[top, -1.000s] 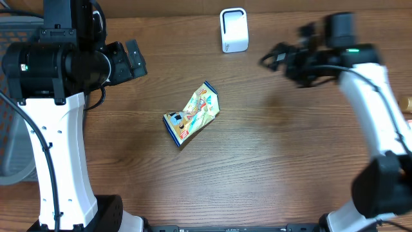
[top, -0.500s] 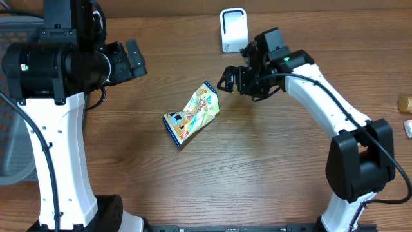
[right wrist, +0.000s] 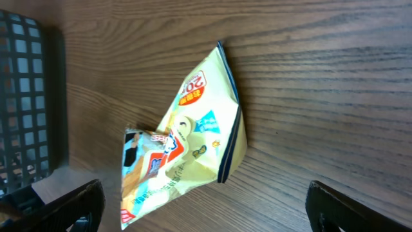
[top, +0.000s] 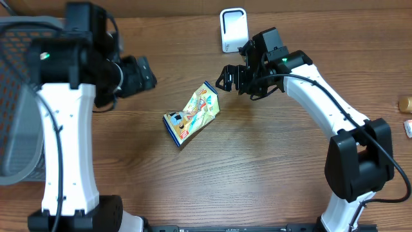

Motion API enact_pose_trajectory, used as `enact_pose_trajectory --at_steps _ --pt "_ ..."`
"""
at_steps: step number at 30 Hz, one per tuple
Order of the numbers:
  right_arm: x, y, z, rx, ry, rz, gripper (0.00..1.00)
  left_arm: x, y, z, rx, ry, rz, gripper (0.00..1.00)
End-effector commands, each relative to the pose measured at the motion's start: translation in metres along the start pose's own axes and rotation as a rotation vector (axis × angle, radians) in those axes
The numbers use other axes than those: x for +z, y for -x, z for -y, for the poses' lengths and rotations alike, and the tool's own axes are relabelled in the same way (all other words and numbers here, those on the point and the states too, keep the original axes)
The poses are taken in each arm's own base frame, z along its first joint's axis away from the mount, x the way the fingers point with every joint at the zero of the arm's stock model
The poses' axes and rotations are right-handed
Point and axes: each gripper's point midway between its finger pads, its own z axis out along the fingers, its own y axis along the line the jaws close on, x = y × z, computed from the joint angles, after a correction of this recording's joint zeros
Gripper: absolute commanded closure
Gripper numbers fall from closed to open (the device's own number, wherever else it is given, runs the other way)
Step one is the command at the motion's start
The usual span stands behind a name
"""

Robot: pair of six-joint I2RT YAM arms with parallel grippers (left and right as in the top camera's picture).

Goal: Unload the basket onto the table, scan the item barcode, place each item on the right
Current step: 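Lower both grippers and grasp the snack bag's opposite edges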

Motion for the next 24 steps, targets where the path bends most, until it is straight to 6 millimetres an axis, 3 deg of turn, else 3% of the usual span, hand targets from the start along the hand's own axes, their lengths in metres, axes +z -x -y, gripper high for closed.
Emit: enact_pose_trajectory --at_steps 1,5,13,19,24 --pt "0.016 -0.004 0.012 0.036 -0.020 -0.029 0.01 0.042 -0.021 -0.011 -0.009 0.026 -0.149 0.16" --pt "0.035 -0.008 0.023 0.067 -0.027 -0.064 0.04 0.082 -0.037 -0.021 -0.038 0.048 -0.237 0.23" --pt "0.072 -0.020 0.024 0.086 -0.010 -0.115 0.12 0.148 -0.065 -0.033 -0.102 0.037 -0.331 0.18" --pt "0.093 -0.030 0.029 0.144 -0.048 -0.136 0.35 0.170 -0.068 -0.038 -0.134 0.036 -0.313 0.15" --pt "0.101 -0.035 0.030 0.152 -0.057 -0.153 0.43 0.176 -0.063 -0.037 -0.129 0.026 -0.287 0.15"
